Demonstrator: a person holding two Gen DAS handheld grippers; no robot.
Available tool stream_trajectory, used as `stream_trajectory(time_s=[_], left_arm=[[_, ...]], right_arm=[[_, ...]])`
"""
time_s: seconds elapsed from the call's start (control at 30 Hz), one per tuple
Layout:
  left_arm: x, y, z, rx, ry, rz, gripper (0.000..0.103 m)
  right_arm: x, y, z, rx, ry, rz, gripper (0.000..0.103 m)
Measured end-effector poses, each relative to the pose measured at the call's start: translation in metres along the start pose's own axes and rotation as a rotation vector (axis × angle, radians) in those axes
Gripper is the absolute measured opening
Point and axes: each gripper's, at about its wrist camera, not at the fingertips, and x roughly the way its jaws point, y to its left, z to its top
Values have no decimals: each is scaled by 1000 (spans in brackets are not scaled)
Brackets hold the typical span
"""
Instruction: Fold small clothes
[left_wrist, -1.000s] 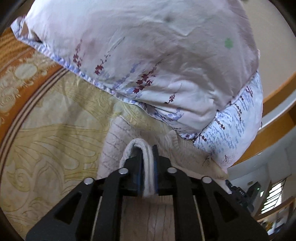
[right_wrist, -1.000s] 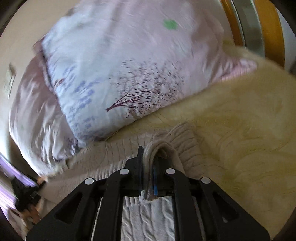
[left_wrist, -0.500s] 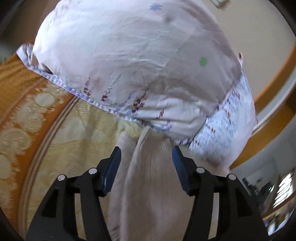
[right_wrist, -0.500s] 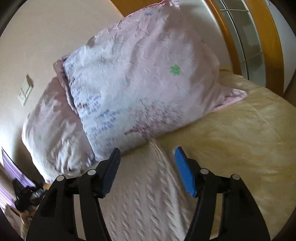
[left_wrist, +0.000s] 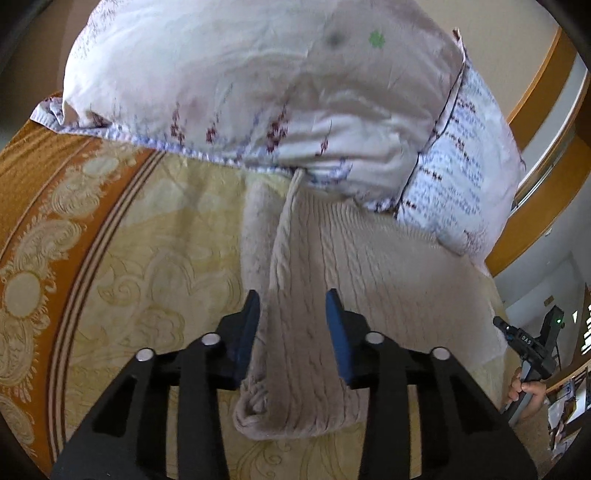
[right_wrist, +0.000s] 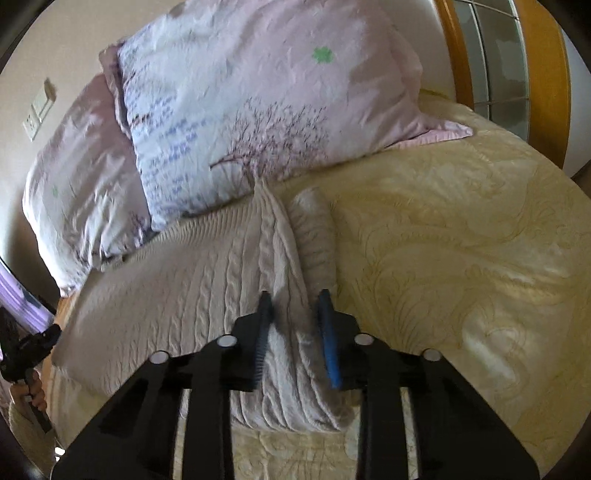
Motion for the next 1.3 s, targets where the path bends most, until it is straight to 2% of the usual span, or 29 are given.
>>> stream_trajectory(time_s=[0.17,0.3,0.43,0.57,0.83,0.93,1.0,1.07,1.17,1.3], left_arm=[[8,-1,-7,12,37,3,10],[6,1,-7,5,33,-3,8],[-8,4,-6,-1,17,-41,7],[-16,9,-10,4,21,-58,7],[-5,25,-24,-32,52,-56,8],[-5,21,-24,-18,42,-46,13],[-11,20,-22,-25,22,-43,18],[-20,19,-19,-29,-18,-32,36],[-32,6,-13,5,-89,-15,49],[-29,-25,-7,102,-114,-11,63]], right_arm=[[-1,3,-4,-35,-18,-15,12],[-13,8,-2,-38,-66,-14,11],[-30,10,-2,-28,-103,-1,10],[-32,8,-9,-24,-72,-36,10],[-10,2,-17,-19,-3,-143,11],[-11,8,-15,-40,4,-171,12],[-16,12,-12,-40,2,-187,20],[-25,19,-8,-46,-45,-209,37],[-29,41,-1,-103,-83,-158,48],[-9,80,-1,-218,-53,-98,48]])
